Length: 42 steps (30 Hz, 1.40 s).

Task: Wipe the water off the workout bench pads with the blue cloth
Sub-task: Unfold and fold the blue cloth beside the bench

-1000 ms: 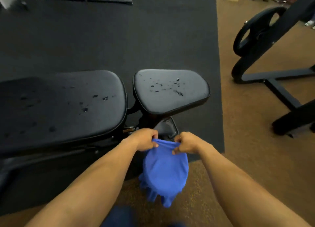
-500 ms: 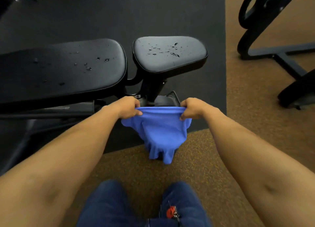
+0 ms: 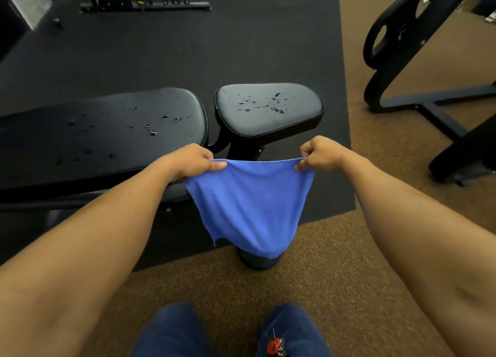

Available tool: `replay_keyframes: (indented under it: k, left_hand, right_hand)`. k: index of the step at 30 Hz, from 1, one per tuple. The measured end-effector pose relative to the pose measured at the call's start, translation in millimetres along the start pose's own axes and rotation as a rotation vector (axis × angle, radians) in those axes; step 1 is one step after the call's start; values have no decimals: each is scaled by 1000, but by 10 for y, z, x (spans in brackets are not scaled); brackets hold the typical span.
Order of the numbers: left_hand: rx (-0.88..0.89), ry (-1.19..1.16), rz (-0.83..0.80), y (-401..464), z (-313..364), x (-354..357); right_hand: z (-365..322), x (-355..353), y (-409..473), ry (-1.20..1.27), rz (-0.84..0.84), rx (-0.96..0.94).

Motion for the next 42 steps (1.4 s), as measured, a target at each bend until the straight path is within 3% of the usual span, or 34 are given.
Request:
replay_keyframes:
  k: [4, 7, 12, 21, 27, 32, 42]
  left_hand:
    - [-18, -441, 44, -1, 99, -157]
    - [-3, -602, 28, 2, 206, -197]
    - [72, -767, -26, -19, 550, -153]
    - [355, -1085, -149, -145, 1181, -232]
    - [324, -1195, -146, -139, 1159, -360]
    - [307, -947, 64, -30, 957, -244]
    - [276, -974, 337, 11, 936, -302]
  right_hand:
    - [-42, -149, -32, 147, 165, 44]
    - [-119, -216, -70, 180, 292, 92]
    - [-423, -130, -56, 400, 242, 148]
    - [-1186, -234, -95, 1075, 181, -124]
    - [-1294, -339, -70, 954, 222, -231]
    - [-1183, -254, -85, 813, 220, -307]
    - [-1159, -220, -121, 654, 317, -462]
Point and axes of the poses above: each hand's wrist, its own y-axis towards the middle knuckle, its own x-axis out of the palm, z = x × y, the point moved 5 cm from there along y, towards the middle knuckle, and after that the axes turned 8 degrees about y, right-handed, at the moved point
